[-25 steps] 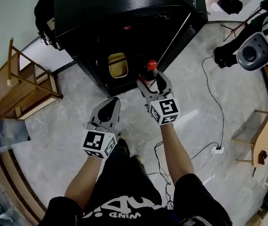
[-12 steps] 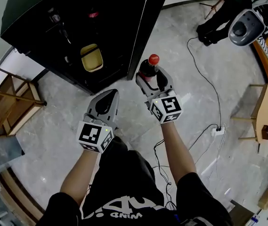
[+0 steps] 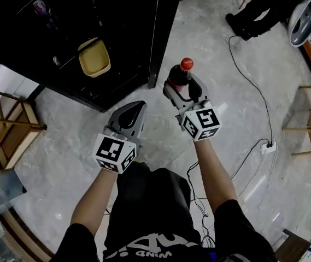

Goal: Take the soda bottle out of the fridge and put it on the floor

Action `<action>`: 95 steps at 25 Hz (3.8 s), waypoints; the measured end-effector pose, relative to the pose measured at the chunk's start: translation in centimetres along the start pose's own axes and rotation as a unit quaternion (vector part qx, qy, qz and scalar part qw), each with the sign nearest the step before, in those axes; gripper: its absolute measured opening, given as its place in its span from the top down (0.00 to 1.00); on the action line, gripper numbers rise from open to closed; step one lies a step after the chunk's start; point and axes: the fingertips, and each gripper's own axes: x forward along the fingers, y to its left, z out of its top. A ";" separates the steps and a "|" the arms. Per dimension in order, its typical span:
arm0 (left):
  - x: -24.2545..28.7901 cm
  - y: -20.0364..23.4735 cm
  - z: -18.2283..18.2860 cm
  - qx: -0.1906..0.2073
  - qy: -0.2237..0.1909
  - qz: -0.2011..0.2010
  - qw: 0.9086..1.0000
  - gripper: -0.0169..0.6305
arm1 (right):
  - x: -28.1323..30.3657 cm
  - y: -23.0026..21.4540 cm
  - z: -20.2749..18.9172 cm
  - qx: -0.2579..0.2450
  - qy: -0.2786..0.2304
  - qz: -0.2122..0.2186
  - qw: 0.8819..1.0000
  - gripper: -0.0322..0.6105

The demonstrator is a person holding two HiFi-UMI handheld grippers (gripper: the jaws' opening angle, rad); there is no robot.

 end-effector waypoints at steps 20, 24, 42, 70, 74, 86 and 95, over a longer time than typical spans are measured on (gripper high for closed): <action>6.6 0.6 -24.1 0.024 0.022 -0.093 0.995 0.96 | -1.6 -5.4 -24.8 0.010 -0.015 -0.023 1.000 0.47; 7.3 -0.3 -27.2 0.029 0.032 -0.112 0.993 0.96 | -2.3 -6.1 -28.2 0.009 -0.015 -0.028 0.999 0.47; 8.6 -2.9 -40.5 -0.008 0.075 -0.153 0.985 0.96 | -4.9 -7.0 -42.9 0.009 0.019 -0.064 0.998 0.47; 8.9 -3.3 -44.6 -0.023 0.099 -0.137 0.985 0.96 | -7.9 -4.9 -48.0 0.016 0.019 -0.077 0.997 0.47; 9.0 -3.7 -44.7 -0.026 0.101 -0.137 0.985 0.96 | -8.1 -5.0 -47.9 0.013 0.020 -0.074 0.997 0.47; 8.7 -3.9 -40.6 -0.011 0.100 -0.142 0.985 0.96 | -9.6 -4.9 -42.5 0.006 0.030 -0.056 0.998 0.47; 8.6 -2.7 -31.3 0.009 0.075 -0.130 0.989 0.96 | -10.8 -5.1 -34.5 0.016 0.046 -0.040 0.998 0.47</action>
